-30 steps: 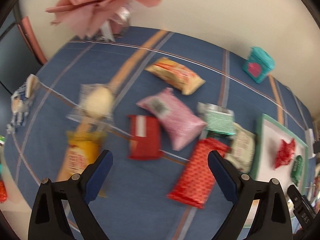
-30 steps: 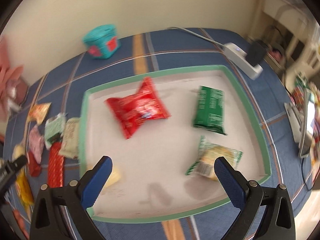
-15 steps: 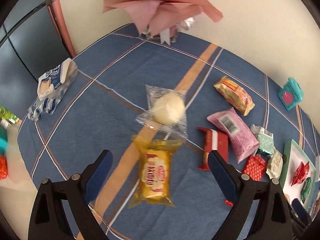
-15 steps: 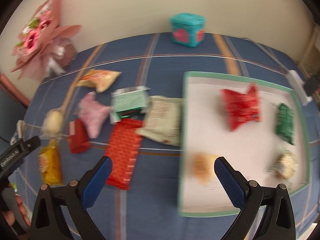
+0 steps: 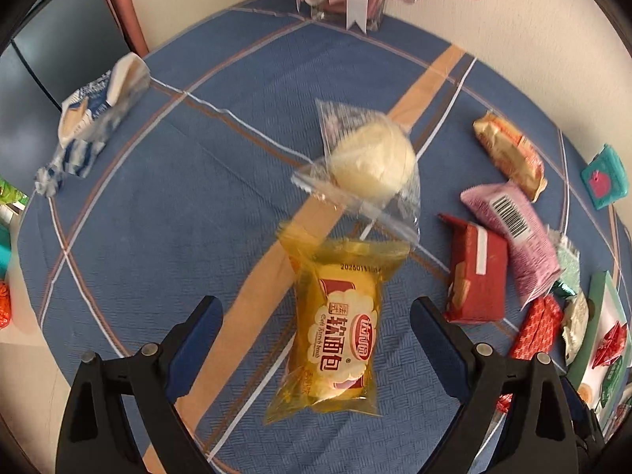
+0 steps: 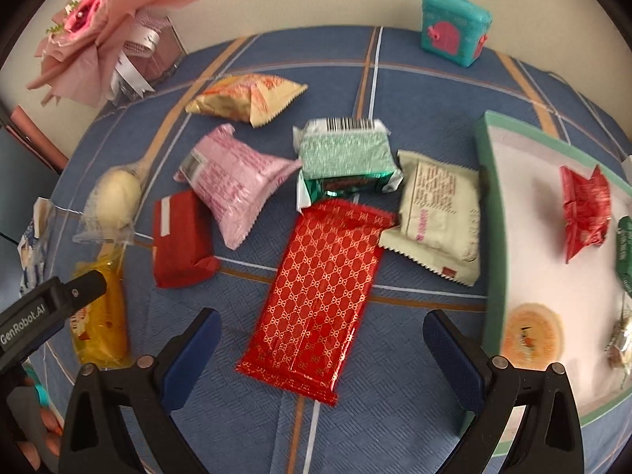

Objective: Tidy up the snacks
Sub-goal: 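Grasp the yellow bread bag with the left tool while the right tool grasps the red patterned bar, then carry the yellow bread bag and red patterned bar over the white tray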

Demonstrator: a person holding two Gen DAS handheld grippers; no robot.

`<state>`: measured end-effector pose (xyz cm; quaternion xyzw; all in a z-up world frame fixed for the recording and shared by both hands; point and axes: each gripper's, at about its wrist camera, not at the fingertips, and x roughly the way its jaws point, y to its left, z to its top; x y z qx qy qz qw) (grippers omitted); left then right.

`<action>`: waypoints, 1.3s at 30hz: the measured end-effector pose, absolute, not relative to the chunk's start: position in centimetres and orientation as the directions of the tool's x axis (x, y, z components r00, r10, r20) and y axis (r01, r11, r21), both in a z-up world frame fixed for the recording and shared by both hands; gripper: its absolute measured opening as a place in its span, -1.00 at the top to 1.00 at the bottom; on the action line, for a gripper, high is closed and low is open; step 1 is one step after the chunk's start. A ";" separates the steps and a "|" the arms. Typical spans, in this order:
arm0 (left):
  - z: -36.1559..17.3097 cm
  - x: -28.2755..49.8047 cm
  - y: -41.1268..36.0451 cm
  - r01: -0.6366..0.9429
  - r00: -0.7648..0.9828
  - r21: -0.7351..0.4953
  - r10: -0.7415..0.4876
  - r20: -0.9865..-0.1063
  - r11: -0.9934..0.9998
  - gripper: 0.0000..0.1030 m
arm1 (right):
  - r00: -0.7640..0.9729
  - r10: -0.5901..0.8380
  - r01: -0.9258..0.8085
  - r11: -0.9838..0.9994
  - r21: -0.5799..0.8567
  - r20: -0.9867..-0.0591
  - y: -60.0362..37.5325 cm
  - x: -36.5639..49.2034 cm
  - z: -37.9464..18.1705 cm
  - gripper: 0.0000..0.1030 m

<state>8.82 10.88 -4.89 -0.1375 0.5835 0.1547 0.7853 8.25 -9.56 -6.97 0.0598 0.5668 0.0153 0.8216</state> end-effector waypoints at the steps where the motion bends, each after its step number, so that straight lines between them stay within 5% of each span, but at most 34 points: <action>1: -5.2 8.9 10.8 -0.401 0.267 -0.039 0.076 -0.961 0.915 -0.86 | 0.350 0.092 0.043 0.993 0.114 -0.932 -9.4 8.4 -7.3 -1.00; 4: -5.7 9.0 10.7 -0.401 0.261 -0.043 0.070 -0.963 0.915 -0.83 | 0.338 0.086 0.041 0.994 0.106 -0.937 -9.0 8.6 -8.0 -0.98; 7: -6.1 9.0 11.0 -0.411 0.256 -0.051 0.061 -0.965 0.910 -0.55 | 0.335 0.081 0.042 0.994 0.101 -0.939 -8.6 8.8 -8.5 -0.92; 16: -7.2 8.9 10.6 -0.404 0.242 -0.081 0.022 -0.970 0.911 0.16 | 0.354 0.009 0.049 0.998 0.029 -0.935 -8.1 8.8 -8.4 -0.19; 22: -7.2 9.1 9.8 -0.387 0.256 -0.107 -0.005 -0.967 0.916 0.22 | 0.350 0.011 0.054 0.998 0.031 -0.937 -9.0 8.8 -8.2 0.07; 39: -0.7 7.6 8.4 -0.332 0.422 -0.141 0.013 -0.907 0.933 0.23 | 0.382 0.080 0.036 0.994 0.102 -0.920 -10.2 6.0 -3.9 0.09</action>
